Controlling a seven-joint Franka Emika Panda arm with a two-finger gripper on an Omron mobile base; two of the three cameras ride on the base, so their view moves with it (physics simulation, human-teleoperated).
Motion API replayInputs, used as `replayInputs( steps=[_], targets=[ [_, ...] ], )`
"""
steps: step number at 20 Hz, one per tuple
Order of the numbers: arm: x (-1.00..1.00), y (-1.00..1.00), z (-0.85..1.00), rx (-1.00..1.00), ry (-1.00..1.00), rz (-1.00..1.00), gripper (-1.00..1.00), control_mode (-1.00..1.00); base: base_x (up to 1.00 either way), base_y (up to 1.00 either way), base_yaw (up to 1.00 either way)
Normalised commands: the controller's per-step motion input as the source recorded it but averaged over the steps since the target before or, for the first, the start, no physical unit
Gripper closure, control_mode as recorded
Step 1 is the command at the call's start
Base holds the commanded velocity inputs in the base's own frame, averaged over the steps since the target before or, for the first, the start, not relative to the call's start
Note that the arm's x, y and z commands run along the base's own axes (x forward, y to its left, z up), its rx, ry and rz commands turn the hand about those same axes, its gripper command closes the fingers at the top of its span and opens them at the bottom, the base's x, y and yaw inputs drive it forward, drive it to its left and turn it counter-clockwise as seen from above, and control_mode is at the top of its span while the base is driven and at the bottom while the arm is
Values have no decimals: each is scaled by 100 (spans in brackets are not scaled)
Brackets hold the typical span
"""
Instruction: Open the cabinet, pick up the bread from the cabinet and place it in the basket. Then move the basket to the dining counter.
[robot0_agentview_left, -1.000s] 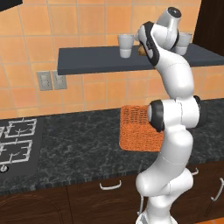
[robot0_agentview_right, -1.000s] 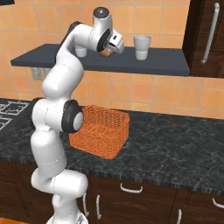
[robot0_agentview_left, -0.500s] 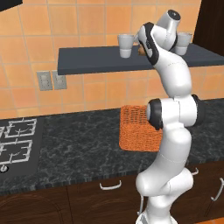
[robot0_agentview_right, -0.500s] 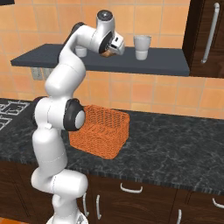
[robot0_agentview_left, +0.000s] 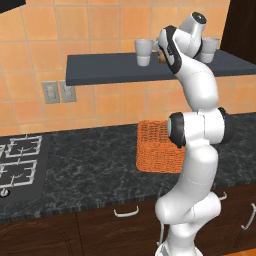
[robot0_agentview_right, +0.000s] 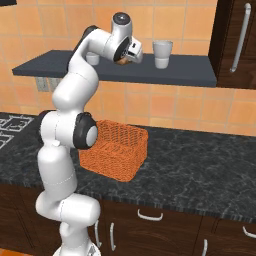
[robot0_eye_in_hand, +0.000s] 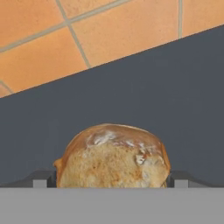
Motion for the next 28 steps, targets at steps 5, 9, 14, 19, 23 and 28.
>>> replayInputs(
  steps=[5,9,14,19,23,28],
  targets=[
    [-5,0,-3,-1,0,0,100,-100,0,0,0],
    [-90,-4,47,2,0,0,100,-100,0,0,0],
    [-100,-13,48,4,0,0,100,-100,0,0,0],
    [-100,0,34,1,-3,0,100,-100,0,0,0],
    [-100,5,2,0,0,0,100,-100,0,0,0],
    [-100,21,-5,0,0,0,100,-100,0,0,0]
  ],
)
